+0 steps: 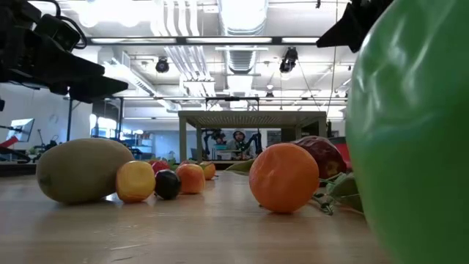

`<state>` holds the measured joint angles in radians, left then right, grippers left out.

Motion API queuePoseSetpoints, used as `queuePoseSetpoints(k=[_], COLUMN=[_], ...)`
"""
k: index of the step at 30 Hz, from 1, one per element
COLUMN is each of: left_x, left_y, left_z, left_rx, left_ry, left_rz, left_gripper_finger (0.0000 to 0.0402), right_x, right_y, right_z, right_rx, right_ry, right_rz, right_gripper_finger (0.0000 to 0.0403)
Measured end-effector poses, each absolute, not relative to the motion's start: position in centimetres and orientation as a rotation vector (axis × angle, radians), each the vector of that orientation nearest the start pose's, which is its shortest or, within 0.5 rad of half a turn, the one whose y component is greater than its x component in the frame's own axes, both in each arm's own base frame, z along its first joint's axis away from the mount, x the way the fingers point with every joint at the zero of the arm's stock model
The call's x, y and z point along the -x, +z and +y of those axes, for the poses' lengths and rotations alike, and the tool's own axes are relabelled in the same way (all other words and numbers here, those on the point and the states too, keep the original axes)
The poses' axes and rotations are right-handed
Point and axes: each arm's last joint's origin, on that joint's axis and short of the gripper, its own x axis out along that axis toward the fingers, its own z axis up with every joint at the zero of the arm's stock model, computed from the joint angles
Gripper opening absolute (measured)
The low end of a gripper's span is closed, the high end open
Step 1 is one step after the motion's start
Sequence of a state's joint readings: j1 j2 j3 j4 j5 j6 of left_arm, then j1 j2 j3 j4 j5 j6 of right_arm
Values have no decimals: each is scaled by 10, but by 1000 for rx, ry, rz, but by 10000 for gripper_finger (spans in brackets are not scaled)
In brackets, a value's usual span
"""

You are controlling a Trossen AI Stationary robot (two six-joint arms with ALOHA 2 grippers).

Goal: Pick & Place Fruit
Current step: Put the black strainer bowl on the shelf

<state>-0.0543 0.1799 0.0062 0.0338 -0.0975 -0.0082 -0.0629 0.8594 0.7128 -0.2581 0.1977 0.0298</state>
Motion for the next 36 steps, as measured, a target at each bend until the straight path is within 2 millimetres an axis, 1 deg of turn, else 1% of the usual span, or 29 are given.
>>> queuePoseSetpoints(k=[3, 7, 11, 15, 21, 25, 29, 32, 36], left_x=[-108, -108, -108, -108, -108, -108, -108, -108, -108], left_y=[154, 154, 154, 154, 154, 154, 154, 154, 154], left_z=[-3, -3, -3, -3, -3, -3, -3, -3, -3], left_rx=[-2, -2, -2, -2, -2, -2, -2, -2, -2], left_ry=[44, 44, 44, 44, 44, 44, 44, 44, 44], left_rz=[139, 140, 140, 139, 139, 140, 140, 140, 140], left_gripper_finger=[388, 388, 388, 388, 388, 388, 388, 388, 388], right_x=[-182, -172, -161, -146, -128, -125, -128, -132, -137], right_y=[291, 299, 303, 310, 311, 305, 298, 290, 276], right_z=[-25, -44, -69, -94, -116, -127, -138, -147, -161], right_rx=[-13, -47, -120, -210, -321, -379, -434, -462, -507], right_ry=[-290, -403, -563, -729, -884, -931, -966, -980, -999], right_rz=[398, 450, 561, 652, 790, 882, 928, 969, 1037], right_gripper_finger=[8, 8, 8, 8, 8, 8, 12, 27, 62])
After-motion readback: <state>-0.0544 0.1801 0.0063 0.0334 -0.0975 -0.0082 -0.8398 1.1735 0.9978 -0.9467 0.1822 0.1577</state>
